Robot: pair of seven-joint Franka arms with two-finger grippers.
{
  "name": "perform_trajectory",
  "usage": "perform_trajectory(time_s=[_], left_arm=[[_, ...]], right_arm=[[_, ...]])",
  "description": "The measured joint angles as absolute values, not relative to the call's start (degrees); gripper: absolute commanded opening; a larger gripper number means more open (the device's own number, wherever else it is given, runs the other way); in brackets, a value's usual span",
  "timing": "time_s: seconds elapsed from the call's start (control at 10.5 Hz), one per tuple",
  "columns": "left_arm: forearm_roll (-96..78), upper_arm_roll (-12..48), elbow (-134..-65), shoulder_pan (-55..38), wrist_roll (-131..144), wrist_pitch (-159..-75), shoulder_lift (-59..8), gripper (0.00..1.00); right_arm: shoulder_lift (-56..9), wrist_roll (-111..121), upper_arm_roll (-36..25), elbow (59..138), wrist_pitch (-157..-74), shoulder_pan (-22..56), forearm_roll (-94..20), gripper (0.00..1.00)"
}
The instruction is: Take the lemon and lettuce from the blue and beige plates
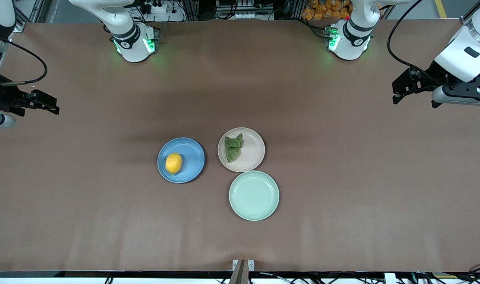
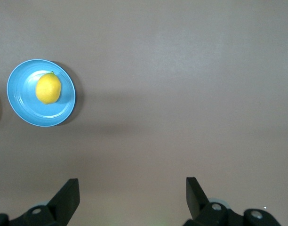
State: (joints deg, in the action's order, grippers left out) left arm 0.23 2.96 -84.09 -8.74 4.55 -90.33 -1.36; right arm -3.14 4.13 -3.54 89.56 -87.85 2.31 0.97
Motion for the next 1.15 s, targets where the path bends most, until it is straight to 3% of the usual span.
perform_trajectory(time_s=[1.15], left_arm=[[0.23, 2.98, -84.05, -8.77, 4.55, -91.08, -1.67, 1.00]], right_arm=[[-3.39, 4.13, -3.54, 89.56, -88.14, 2.32, 0.95, 1.00]])
